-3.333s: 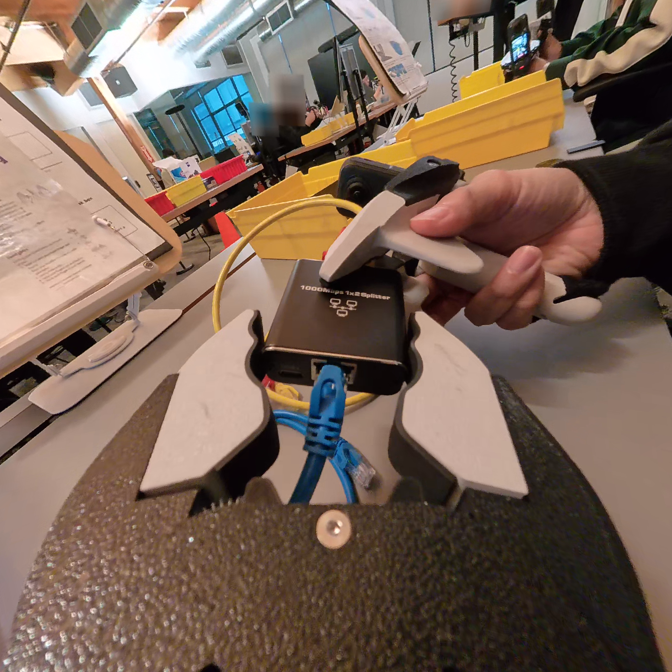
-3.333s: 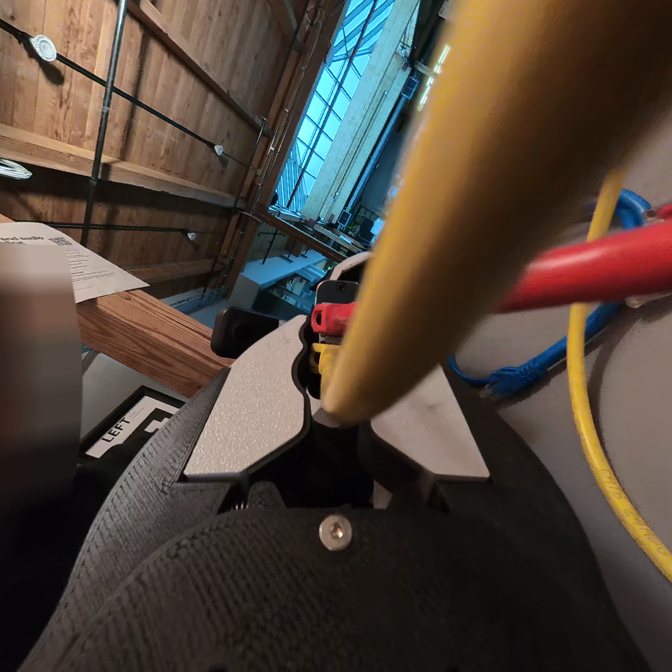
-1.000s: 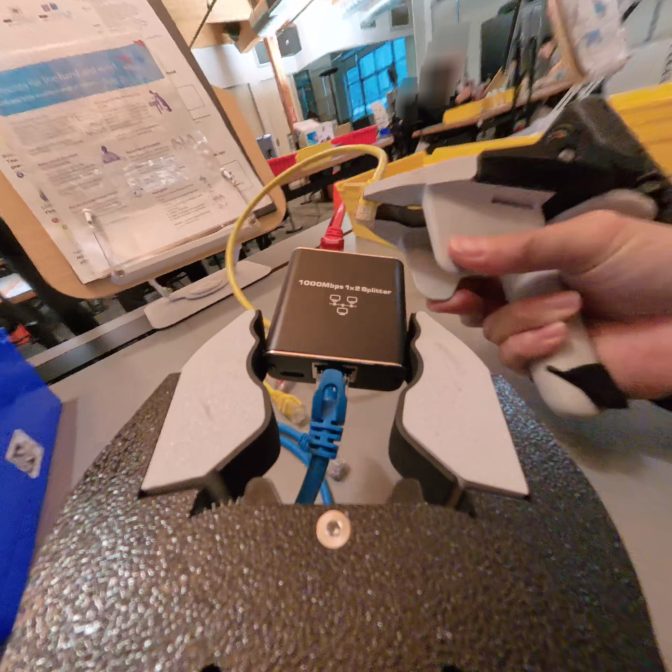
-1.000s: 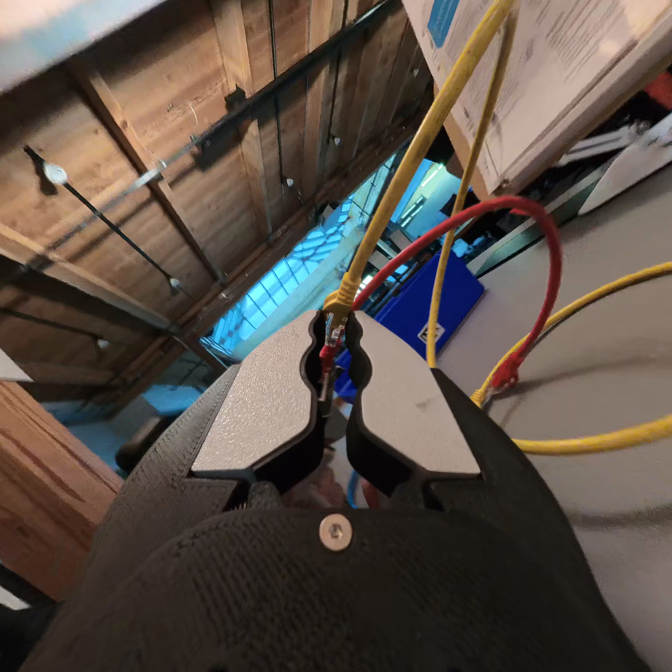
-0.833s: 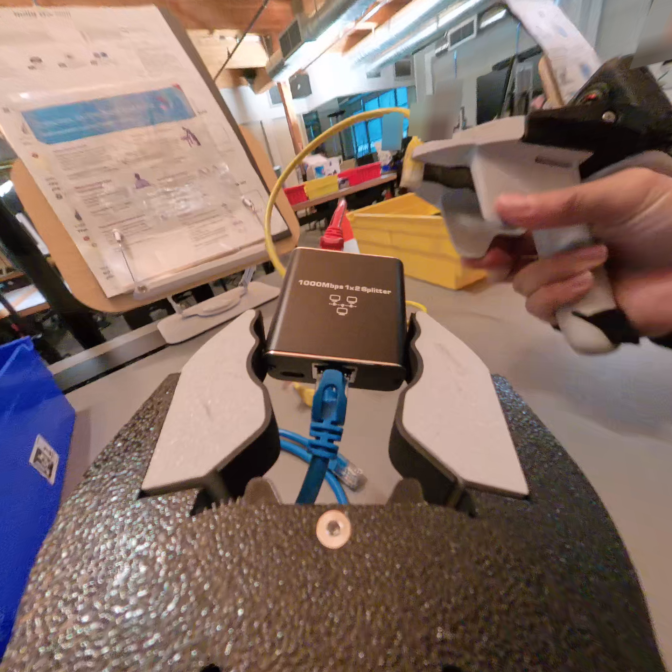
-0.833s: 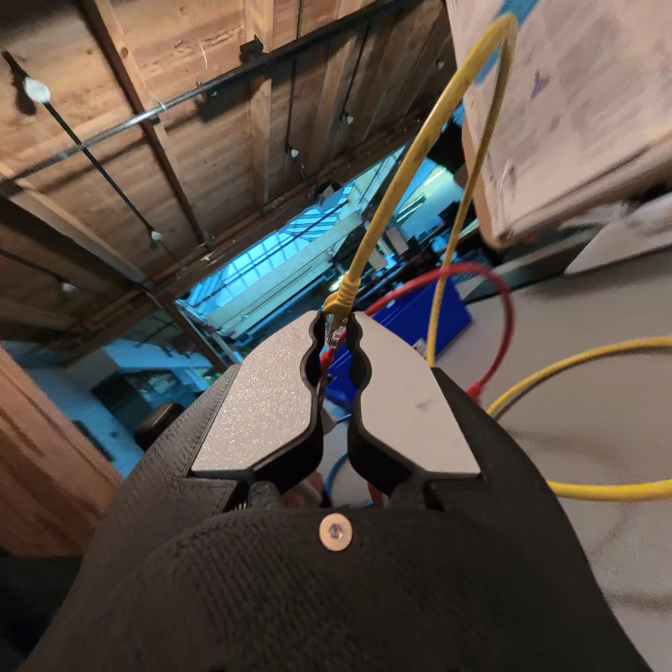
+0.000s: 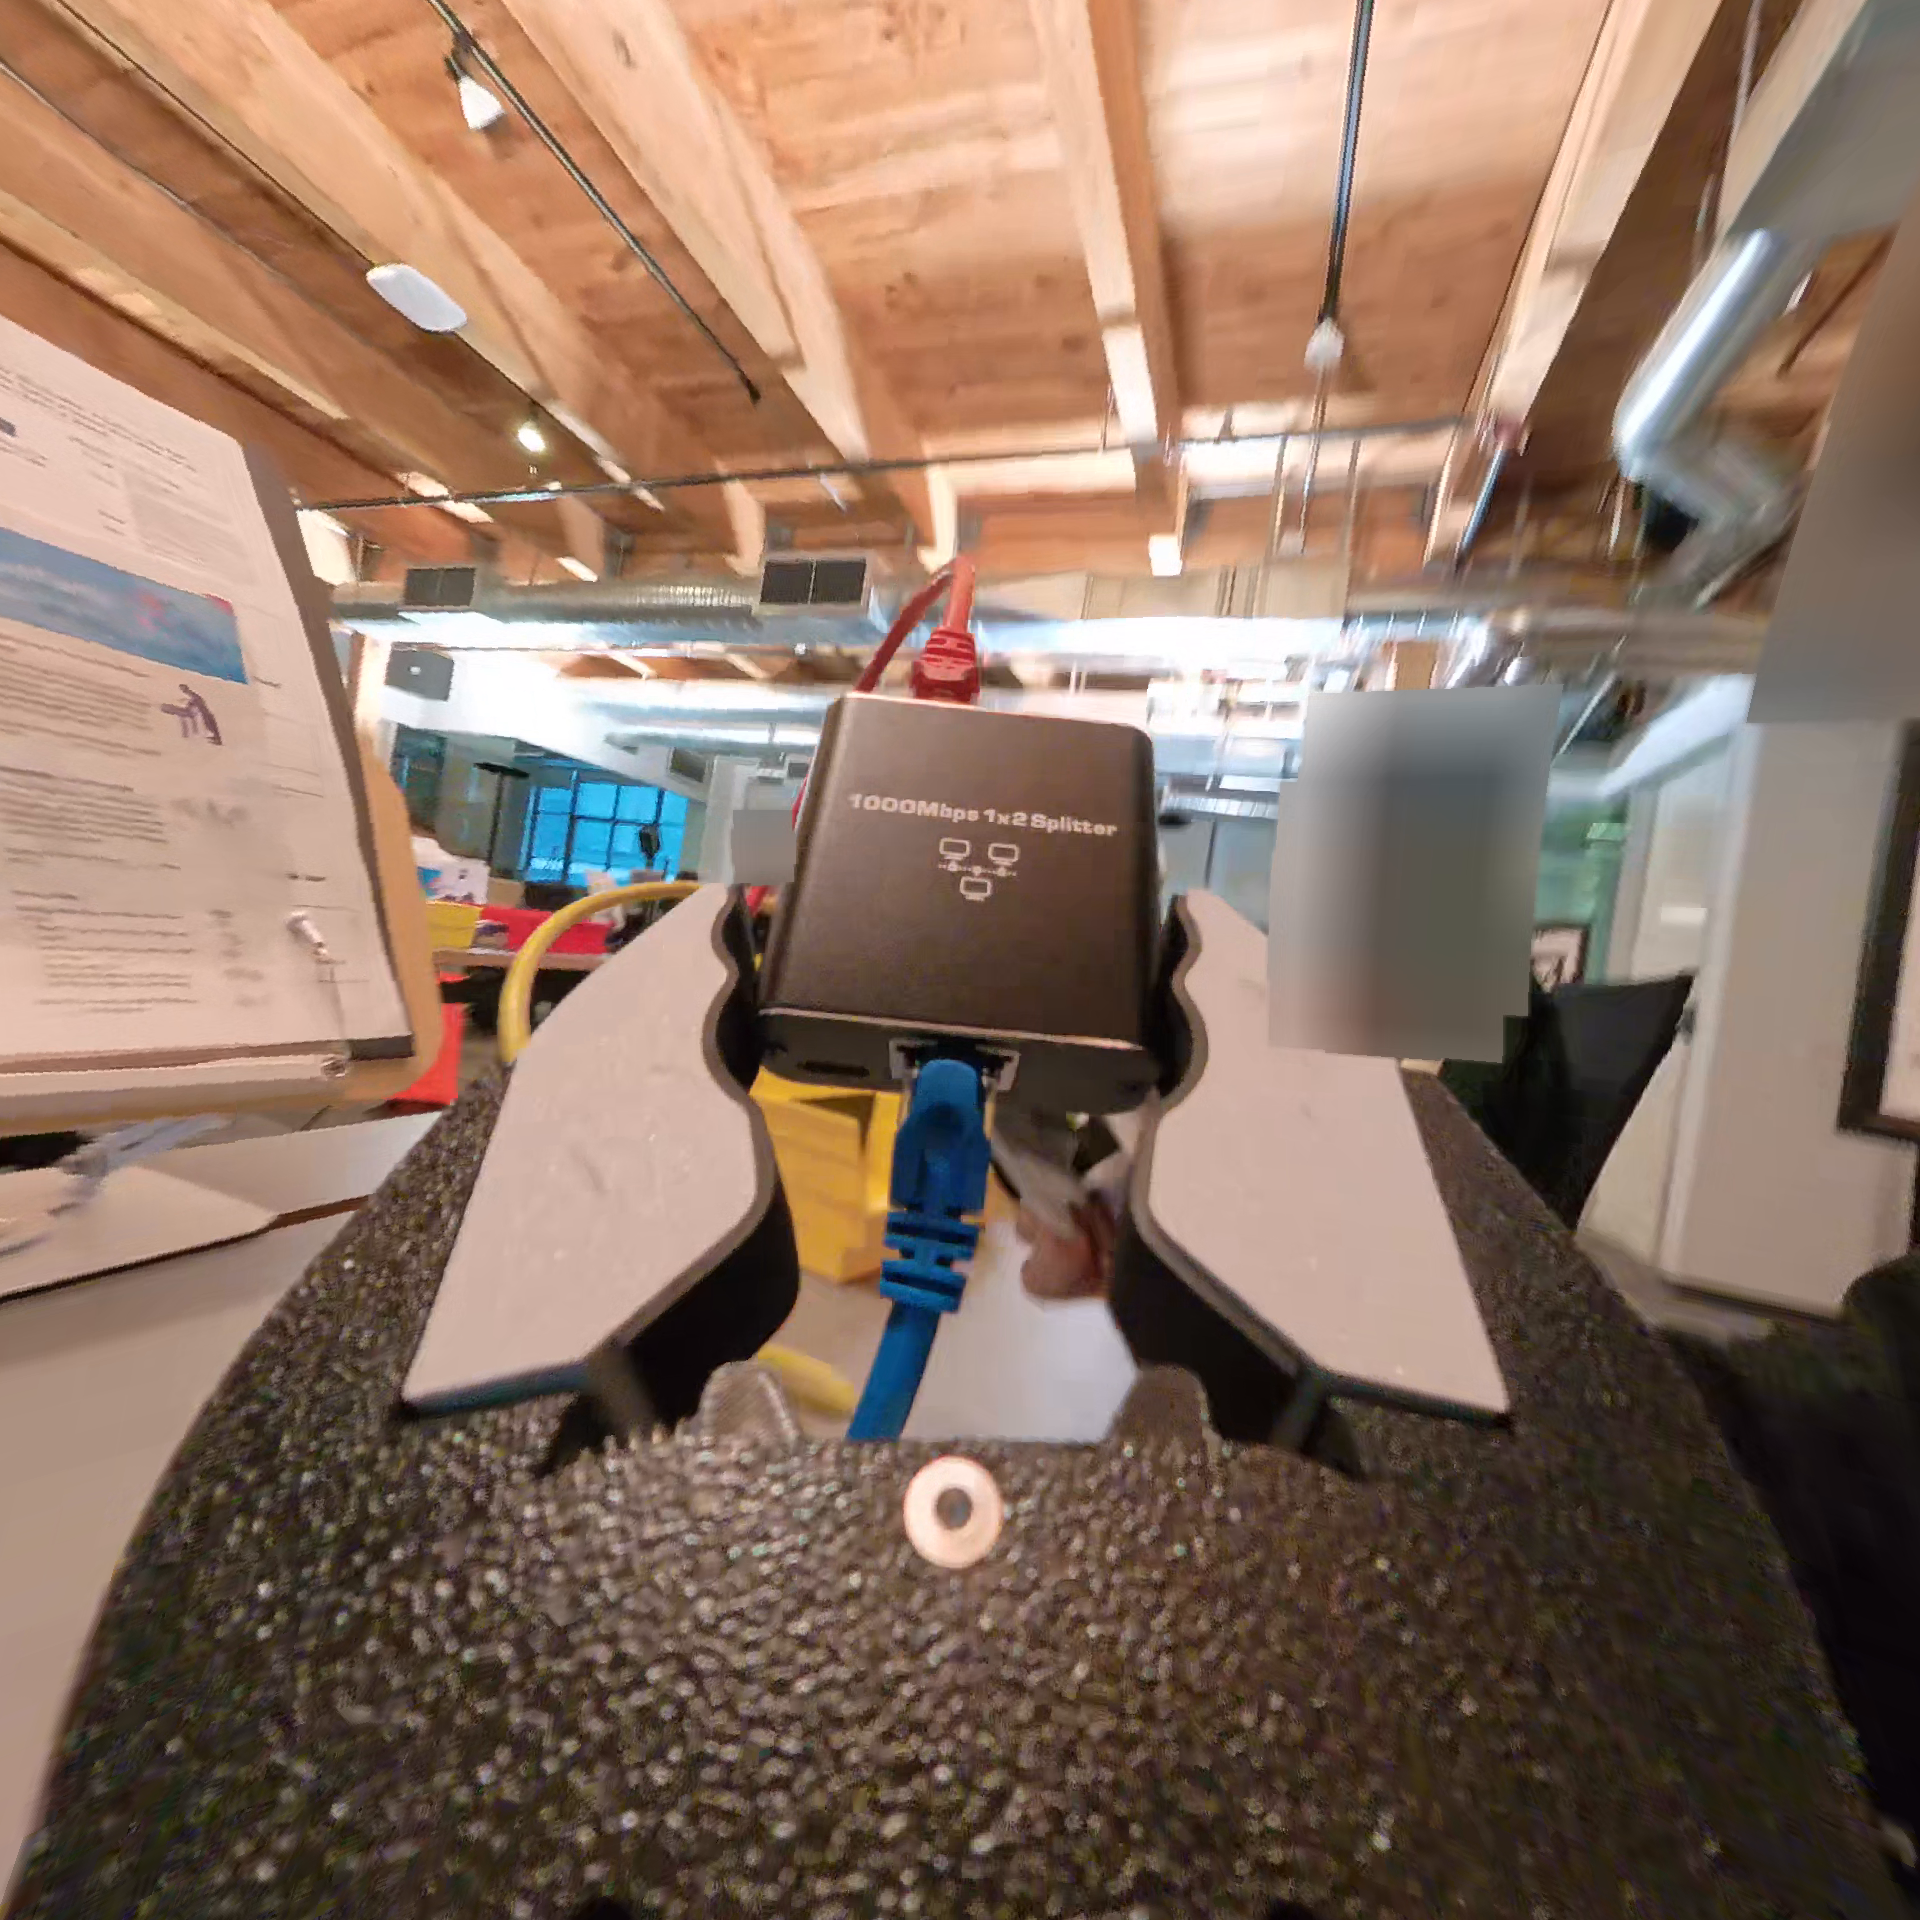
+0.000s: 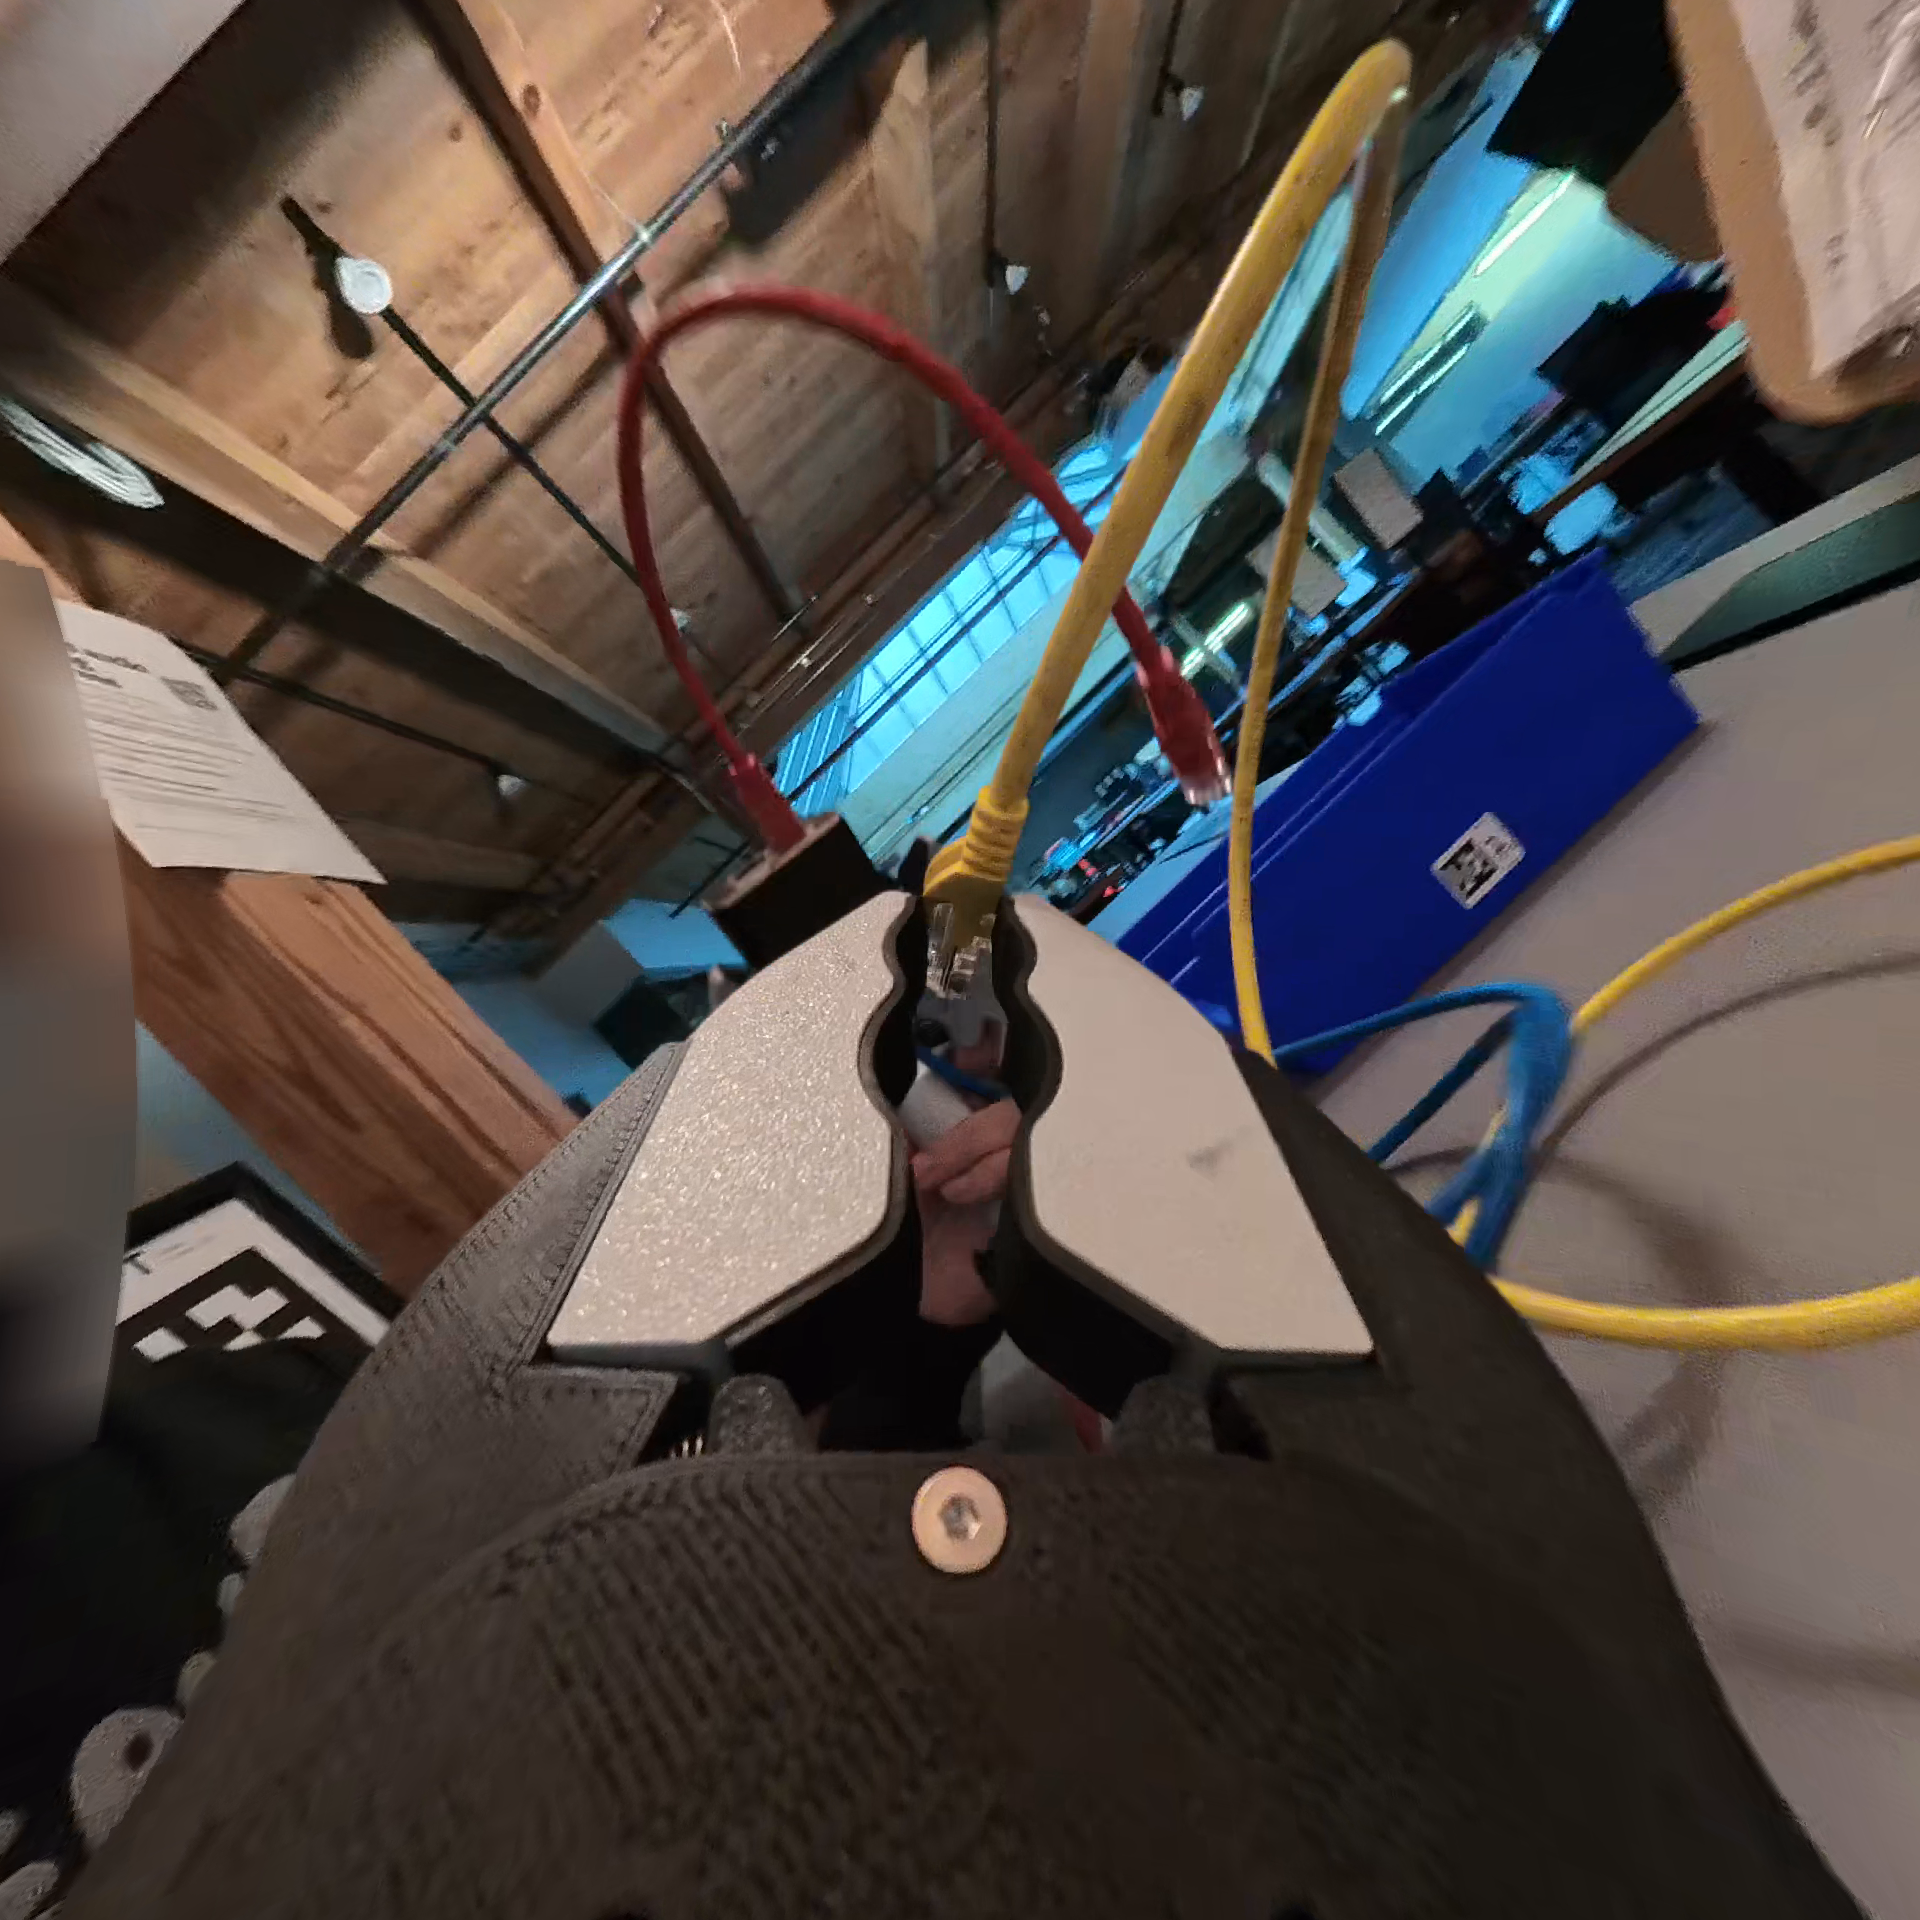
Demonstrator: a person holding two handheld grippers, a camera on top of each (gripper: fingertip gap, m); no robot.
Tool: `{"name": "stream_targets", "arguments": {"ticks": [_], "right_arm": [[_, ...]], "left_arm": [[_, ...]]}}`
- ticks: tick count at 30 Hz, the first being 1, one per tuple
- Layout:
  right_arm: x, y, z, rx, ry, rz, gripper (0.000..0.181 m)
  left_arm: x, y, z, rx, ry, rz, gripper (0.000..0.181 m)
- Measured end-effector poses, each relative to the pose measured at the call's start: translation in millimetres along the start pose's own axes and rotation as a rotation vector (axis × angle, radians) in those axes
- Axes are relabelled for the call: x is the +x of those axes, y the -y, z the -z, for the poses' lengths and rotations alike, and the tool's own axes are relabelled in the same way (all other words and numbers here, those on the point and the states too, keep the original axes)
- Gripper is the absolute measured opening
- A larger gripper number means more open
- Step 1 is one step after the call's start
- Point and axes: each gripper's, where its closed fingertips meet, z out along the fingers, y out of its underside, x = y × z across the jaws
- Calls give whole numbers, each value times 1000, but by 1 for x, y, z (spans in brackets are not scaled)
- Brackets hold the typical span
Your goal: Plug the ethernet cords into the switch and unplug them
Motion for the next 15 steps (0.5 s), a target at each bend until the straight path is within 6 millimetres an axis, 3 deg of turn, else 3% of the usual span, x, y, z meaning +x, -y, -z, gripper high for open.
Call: {"name": "stream_targets", "arguments": {"ticks": [3,11,15], "right_arm": [[-4,28,6,2,-45,102,13],[-73,125,-7,-102,-70,436,13],[-91,183,9,-73,-186,596,13]], "left_arm": [[3,-3,3,-74,-30,-90,74],[5,-4,5,-107,-44,-188,74],[0,-16,6,-163,-33,-197,75]]}}
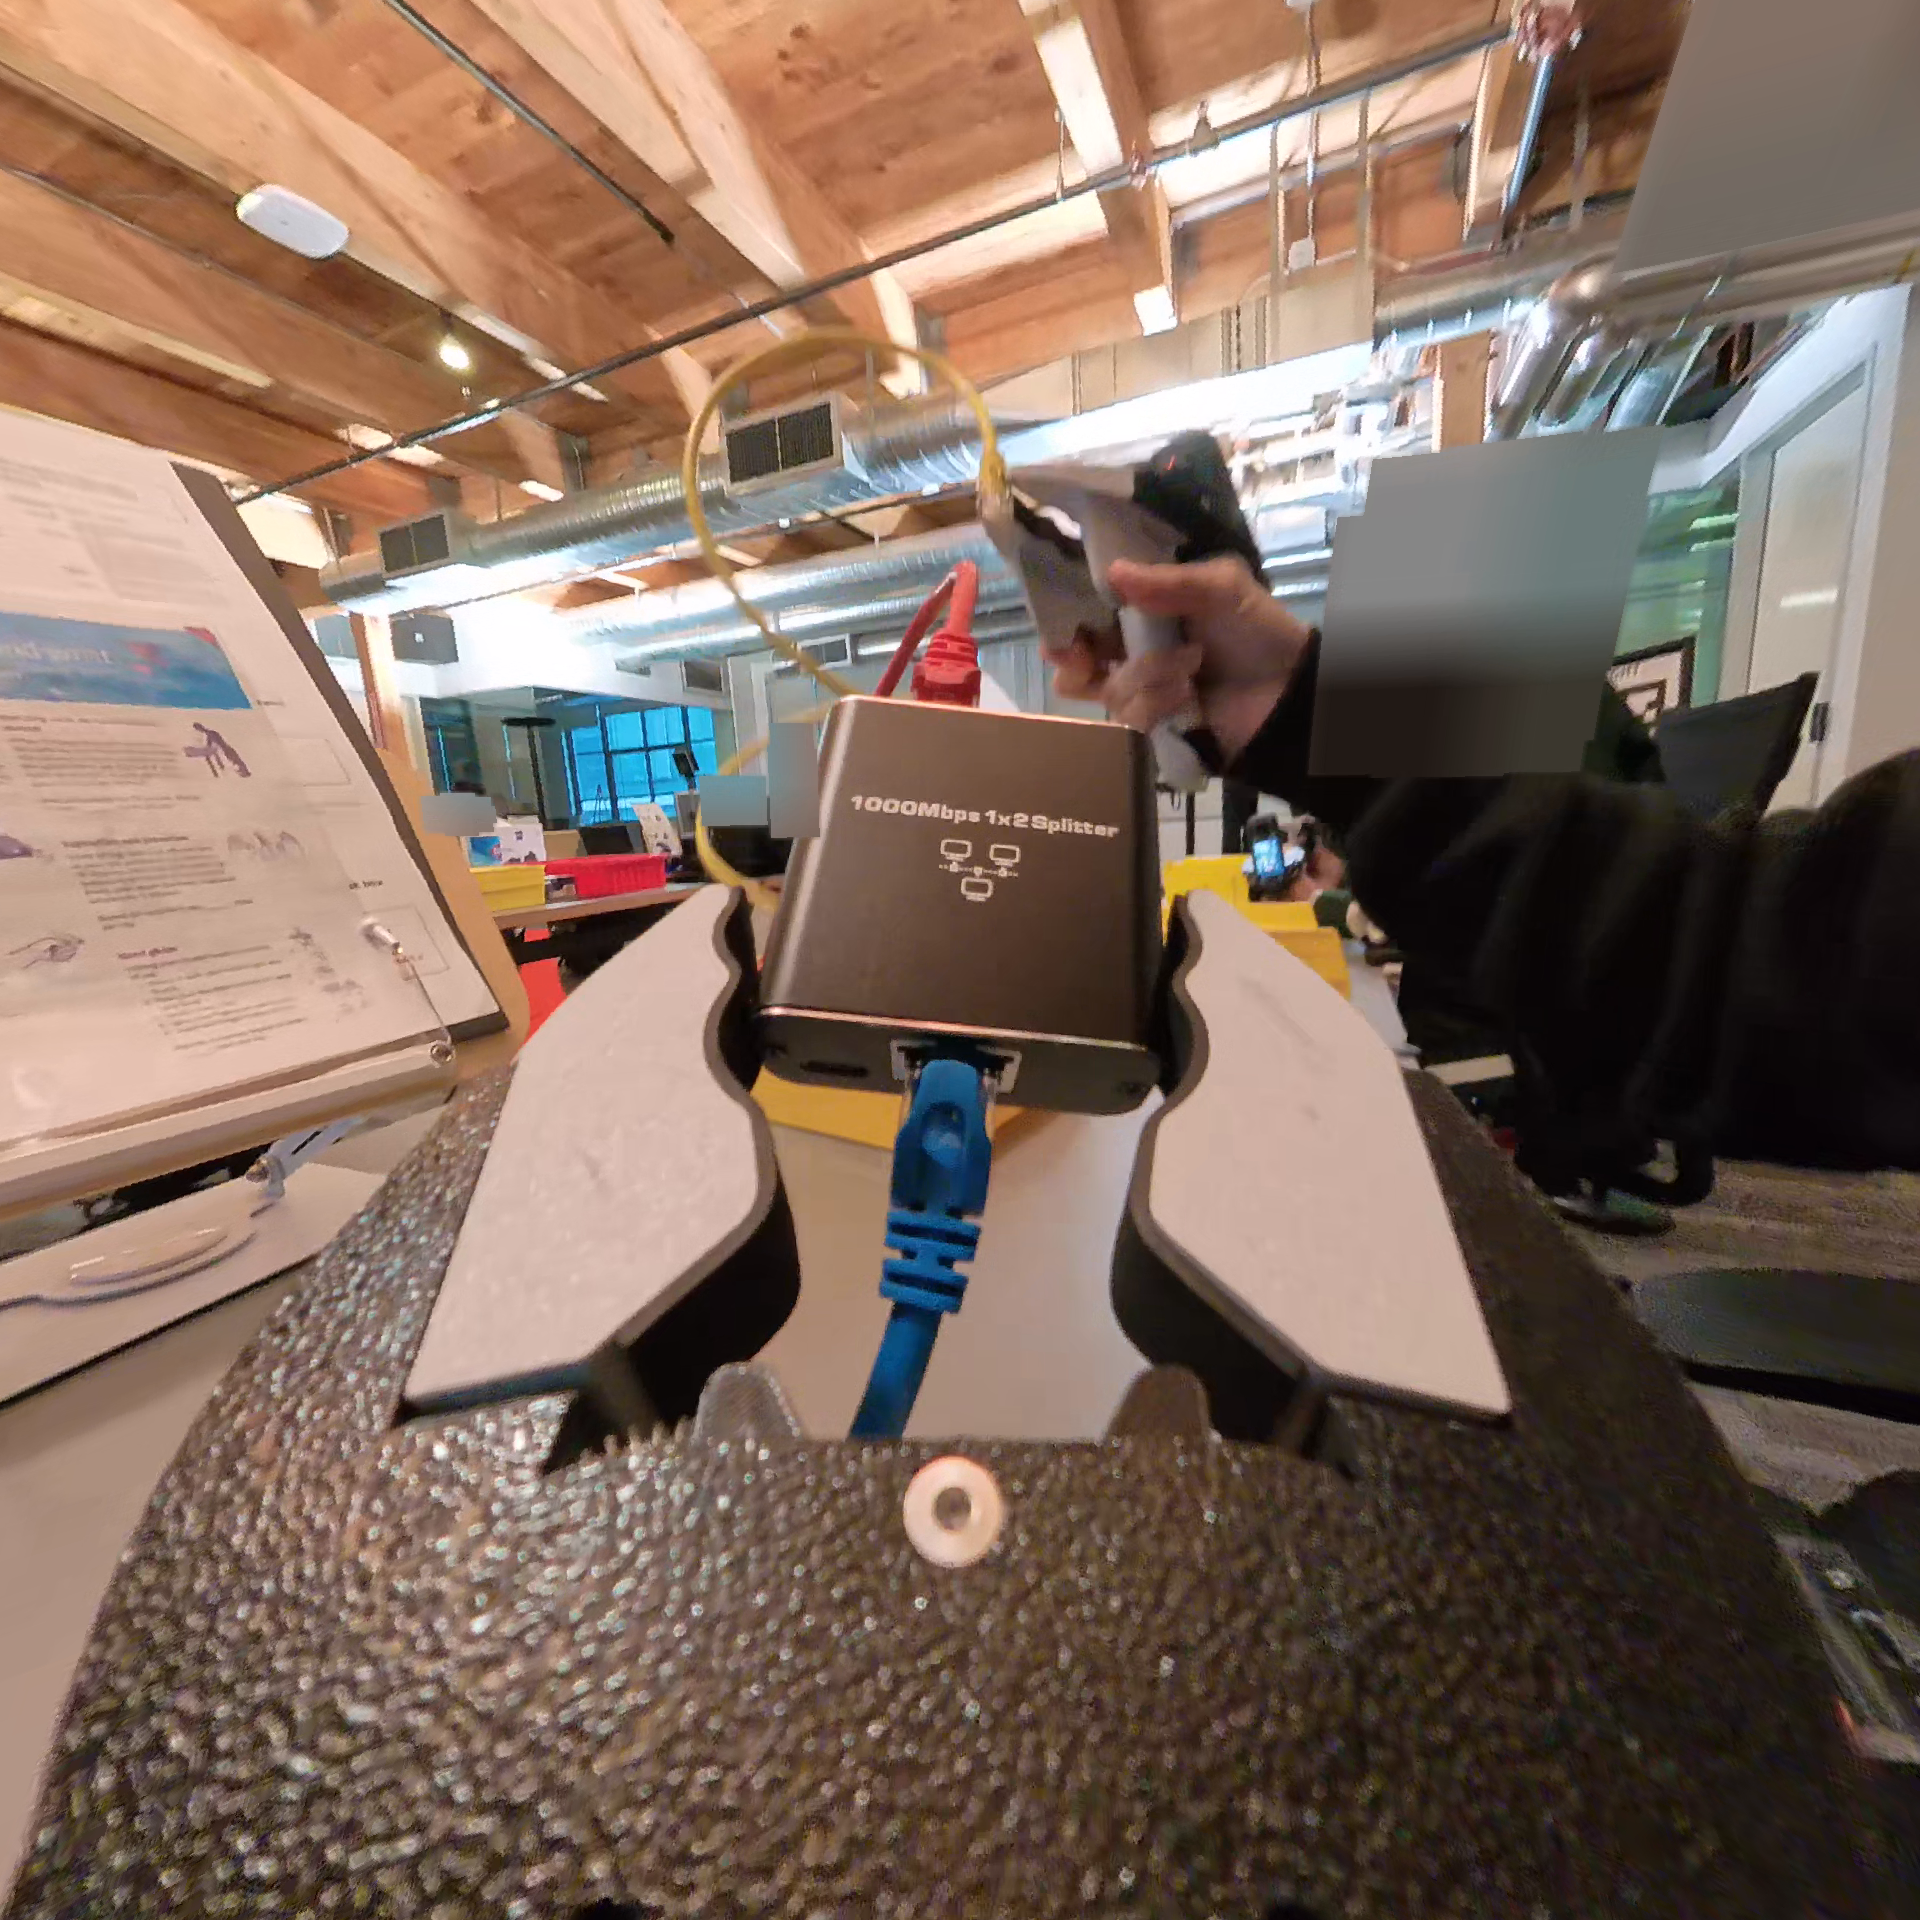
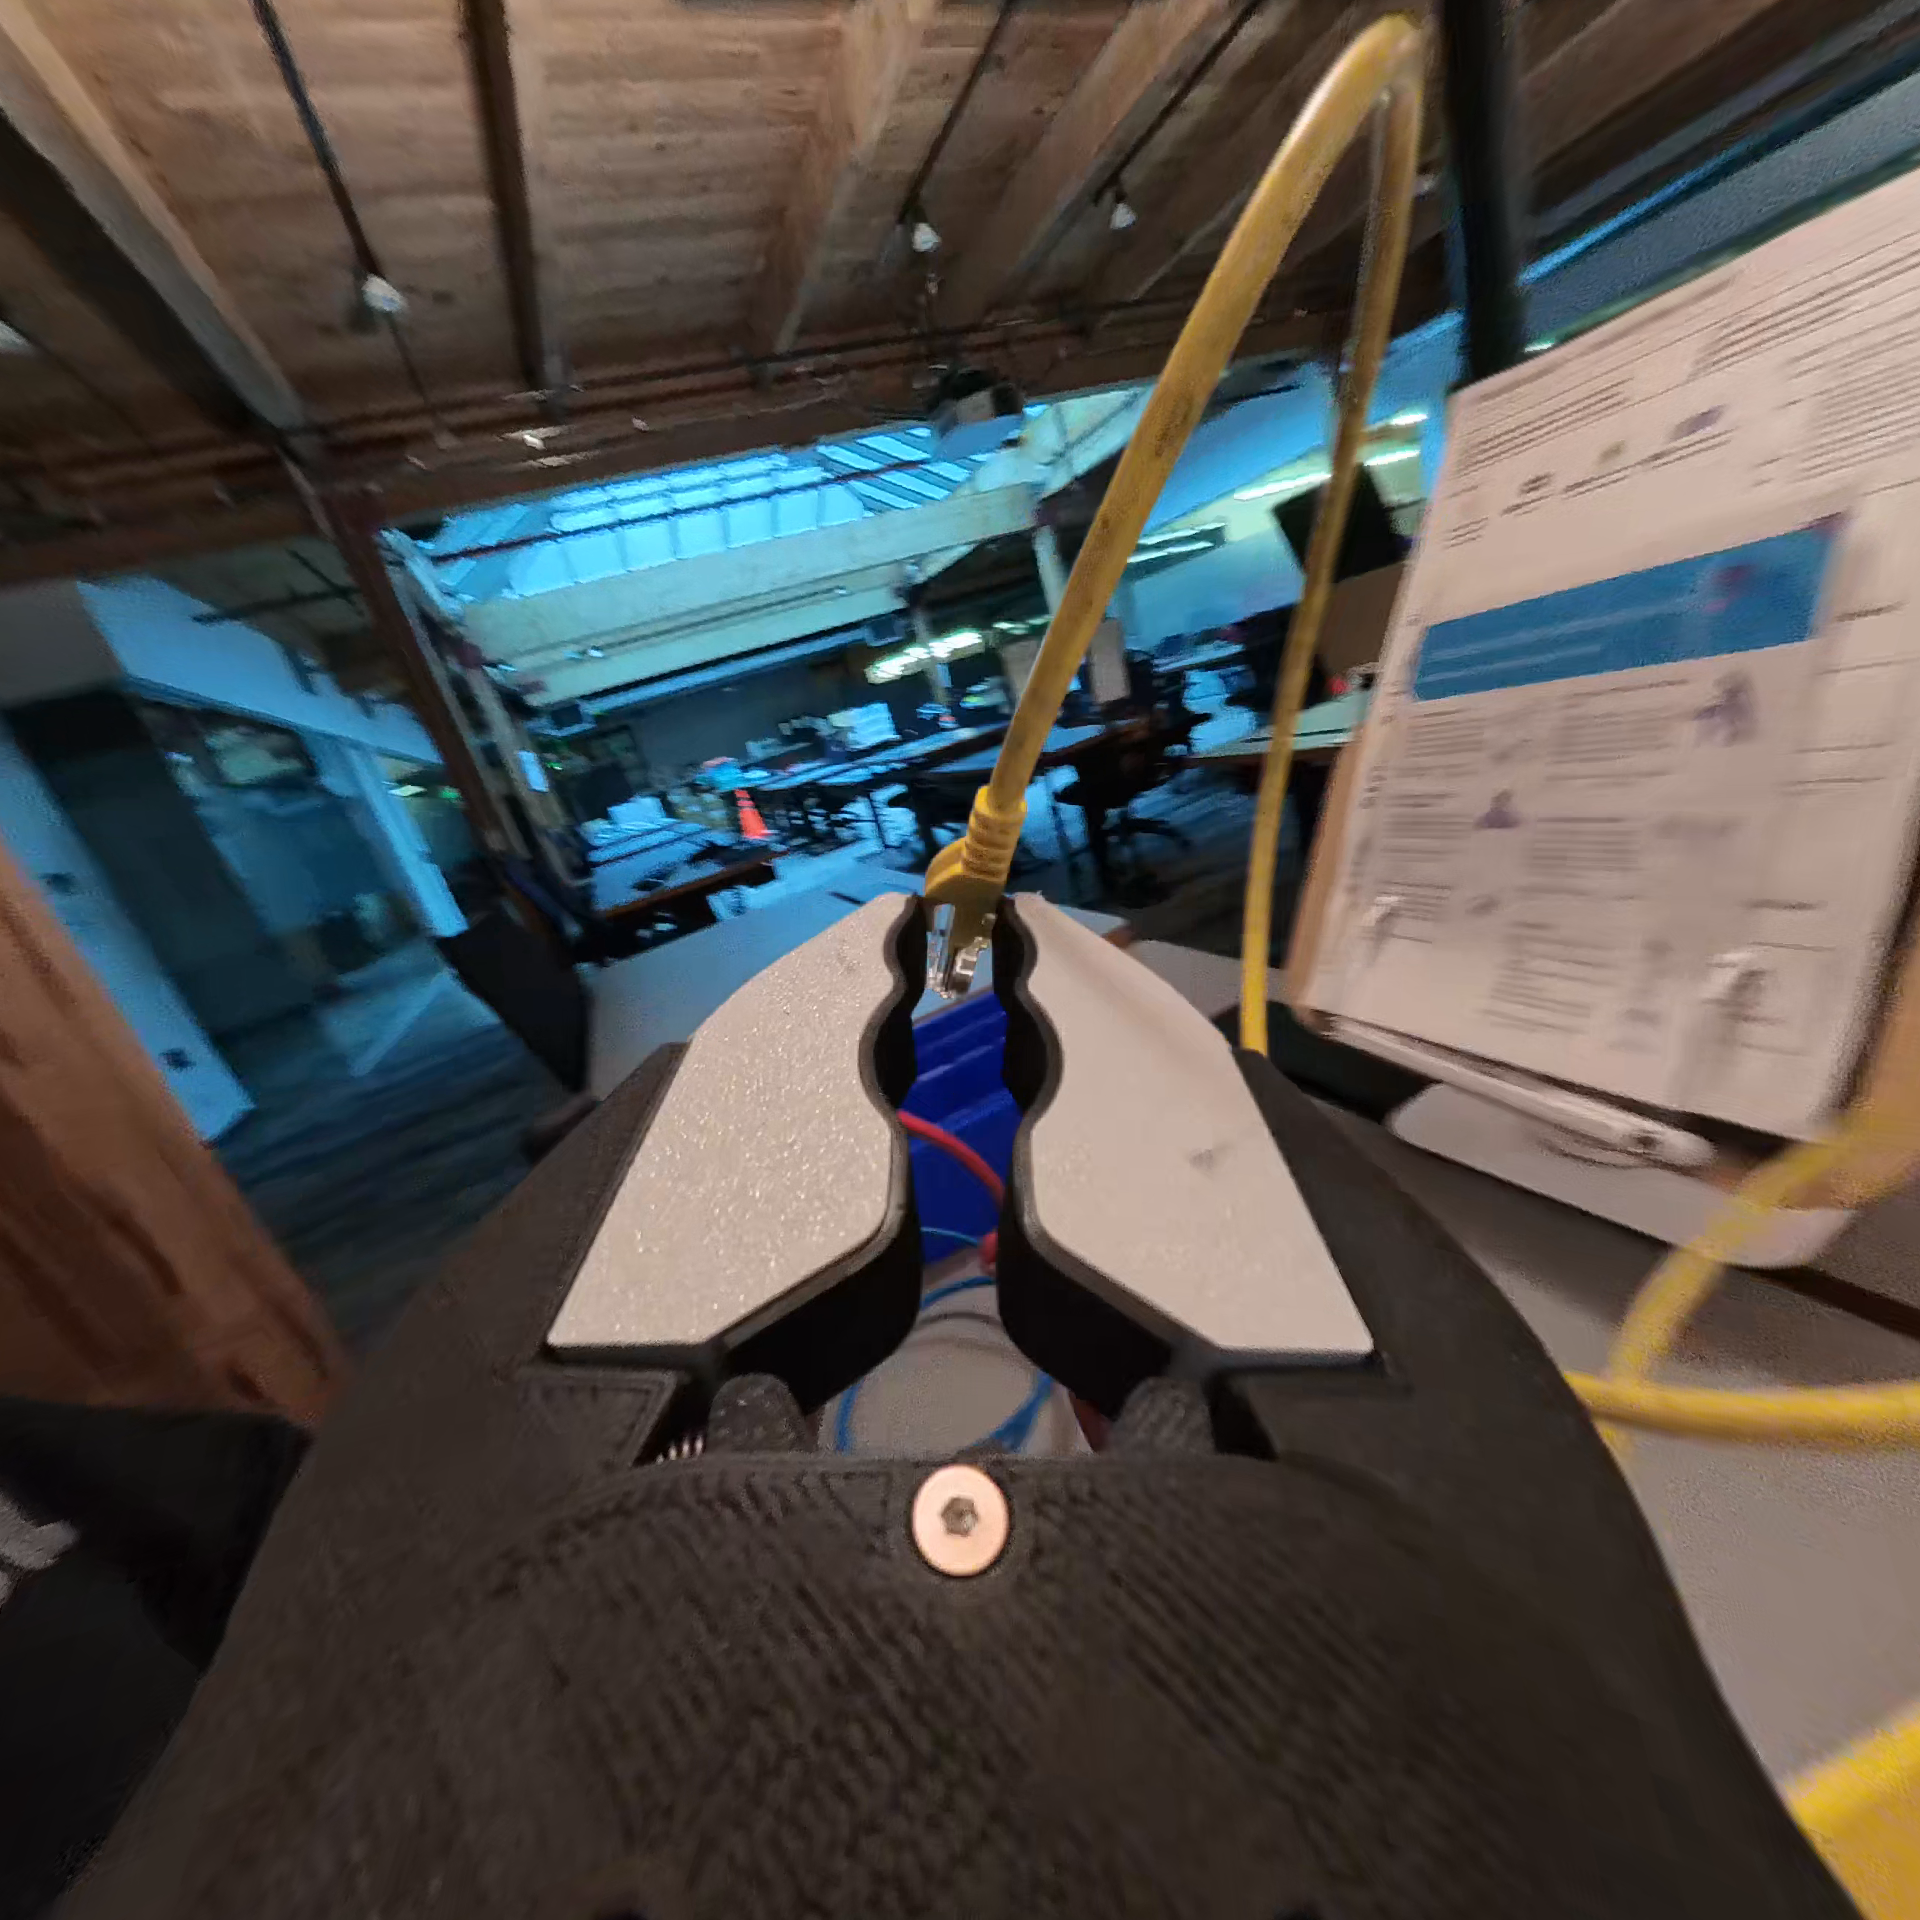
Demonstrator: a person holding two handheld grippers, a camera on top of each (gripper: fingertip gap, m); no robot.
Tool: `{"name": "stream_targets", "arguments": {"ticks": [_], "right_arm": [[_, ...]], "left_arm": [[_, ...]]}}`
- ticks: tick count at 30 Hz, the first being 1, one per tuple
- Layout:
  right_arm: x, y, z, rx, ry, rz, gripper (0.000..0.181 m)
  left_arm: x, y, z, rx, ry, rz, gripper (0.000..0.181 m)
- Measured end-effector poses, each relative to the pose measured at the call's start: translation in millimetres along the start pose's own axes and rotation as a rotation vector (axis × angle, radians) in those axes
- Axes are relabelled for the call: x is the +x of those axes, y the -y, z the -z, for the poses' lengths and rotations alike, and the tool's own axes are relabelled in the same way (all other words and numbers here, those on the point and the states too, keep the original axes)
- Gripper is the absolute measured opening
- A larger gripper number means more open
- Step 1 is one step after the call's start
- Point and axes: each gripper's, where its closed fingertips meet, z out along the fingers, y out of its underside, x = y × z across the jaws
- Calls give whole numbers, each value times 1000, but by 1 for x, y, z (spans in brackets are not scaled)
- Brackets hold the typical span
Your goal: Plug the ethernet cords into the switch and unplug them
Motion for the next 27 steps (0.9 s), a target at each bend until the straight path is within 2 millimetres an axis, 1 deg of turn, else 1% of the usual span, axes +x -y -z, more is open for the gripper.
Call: {"name": "stream_targets", "arguments": {"ticks": [2,4,5,7,8,11,12,14,16,17,20,24,25,27], "right_arm": [[16,12,15,-31,-62,38,13],[29,15,32,-69,-55,25,13],[39,14,41,-84,-77,30,13],[63,4,63,-131,-119,49,13],[74,1,74,-125,-132,47,13],[123,-24,110,-184,-253,36,13],[136,-38,121,-210,-282,-9,13],[160,-69,139,-276,-350,-135,13],[174,-100,152,-361,-417,-187,13],[182,-112,158,-396,-462,-192,13],[201,-132,169,-470,-600,-188,13],[231,-157,193,-651,-829,-145,14],[237,-162,200,-689,-879,-139,17],[243,-163,207,-706,-946,-104,35]], "left_arm": [[-2,-9,-1,-38,3,1,75],[-2,-15,-2,-58,2,7,75],[-2,-17,-2,-61,-4,14,74],[-2,-19,-2,-62,-6,25,75],[-2,-20,-2,-63,-9,32,75],[-4,-24,-1,-67,-7,50,75],[-4,-25,-1,-68,-6,56,75],[-5,-26,-1,-71,-5,64,74],[-5,-27,-2,-76,-6,65,74],[-4,-28,-2,-79,-7,65,75],[-2,-32,-2,-91,-11,68,75],[-1,-39,-4,-121,-14,65,75],[-1,-41,-4,-134,-15,61,75],[-1,-47,-4,-171,-16,45,74]]}}
